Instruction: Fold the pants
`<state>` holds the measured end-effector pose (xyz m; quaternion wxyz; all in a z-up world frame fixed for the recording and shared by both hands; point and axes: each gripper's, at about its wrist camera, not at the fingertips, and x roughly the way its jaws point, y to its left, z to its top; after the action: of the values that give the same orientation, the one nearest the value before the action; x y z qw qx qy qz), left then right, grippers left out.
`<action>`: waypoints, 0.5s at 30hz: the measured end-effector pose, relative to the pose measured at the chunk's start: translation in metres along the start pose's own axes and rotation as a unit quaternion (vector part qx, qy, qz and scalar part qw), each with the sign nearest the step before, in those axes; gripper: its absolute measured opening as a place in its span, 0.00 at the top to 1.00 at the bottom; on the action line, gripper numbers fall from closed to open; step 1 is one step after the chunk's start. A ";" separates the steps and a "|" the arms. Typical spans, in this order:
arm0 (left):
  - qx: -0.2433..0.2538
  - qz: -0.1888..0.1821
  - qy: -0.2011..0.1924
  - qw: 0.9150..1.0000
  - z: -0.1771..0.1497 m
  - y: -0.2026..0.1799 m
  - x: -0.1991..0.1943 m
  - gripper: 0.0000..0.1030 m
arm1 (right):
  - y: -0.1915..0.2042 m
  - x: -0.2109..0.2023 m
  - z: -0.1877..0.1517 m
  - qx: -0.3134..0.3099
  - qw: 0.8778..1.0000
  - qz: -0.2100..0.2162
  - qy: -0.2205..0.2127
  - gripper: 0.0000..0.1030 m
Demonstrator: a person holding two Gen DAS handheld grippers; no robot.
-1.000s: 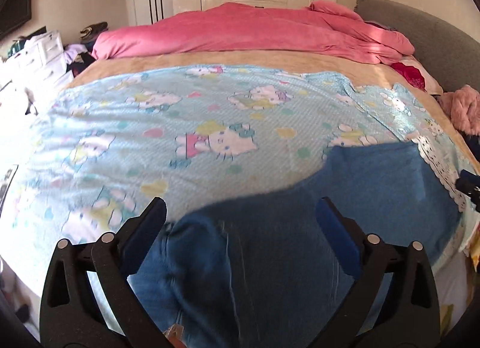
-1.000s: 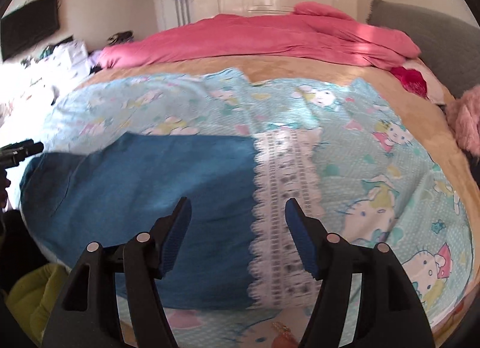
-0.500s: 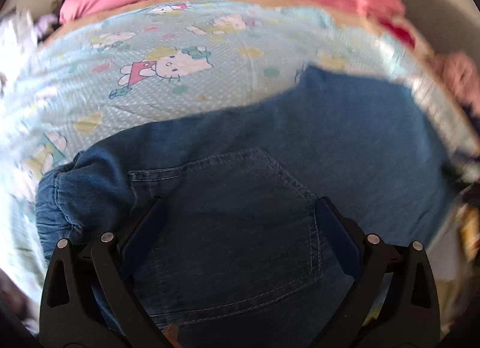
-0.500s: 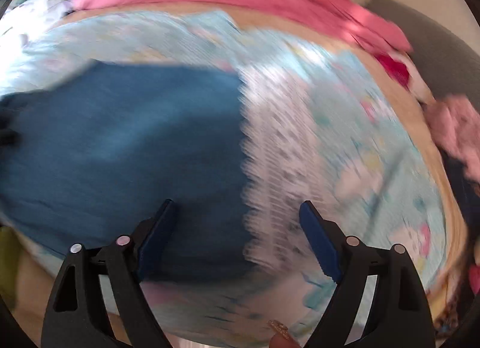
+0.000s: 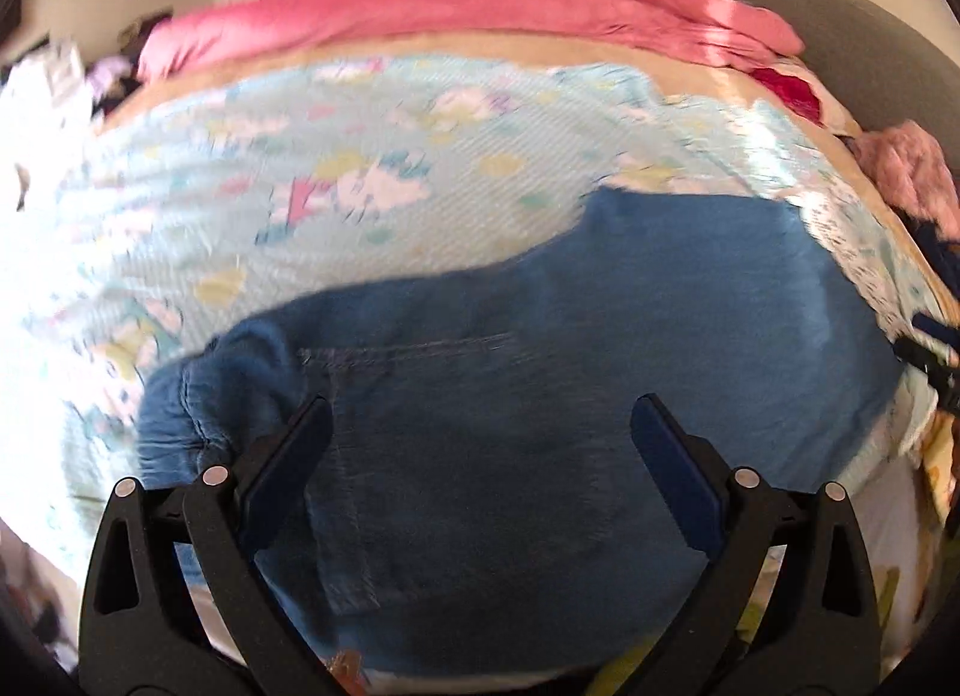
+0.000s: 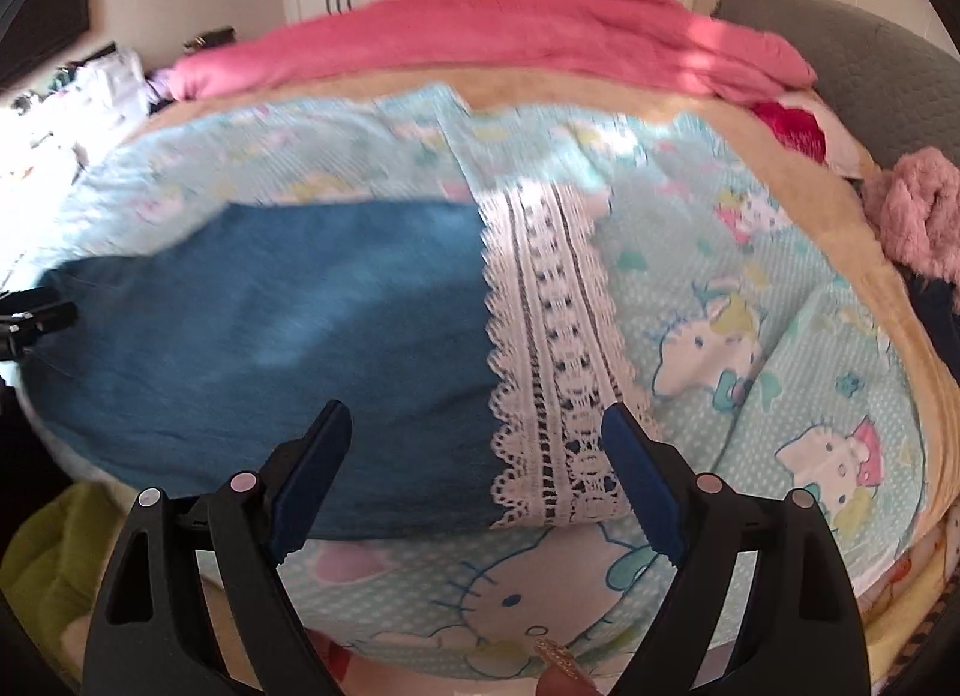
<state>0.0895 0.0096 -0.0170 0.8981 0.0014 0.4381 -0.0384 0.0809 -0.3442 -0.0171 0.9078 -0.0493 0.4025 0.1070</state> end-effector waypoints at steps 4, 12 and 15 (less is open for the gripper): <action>0.044 -0.027 -0.005 0.999 -0.005 -0.036 -0.014 0.09 | 0.015 -0.009 0.005 -0.012 0.999 0.031 -0.011 0.18; 0.088 -0.038 0.044 0.994 -0.032 -0.073 0.008 0.09 | 0.044 0.004 -0.003 -0.030 0.997 0.064 0.012 0.18; 0.092 -0.027 0.069 0.993 -0.040 -0.074 0.020 0.09 | 0.049 0.019 -0.012 -0.036 0.997 0.041 0.050 0.18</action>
<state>0.0655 -0.0638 -0.0551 0.8602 0.0750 0.4938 -0.1027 0.0730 -0.2959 -0.0390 0.8793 -0.0705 0.4447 0.1554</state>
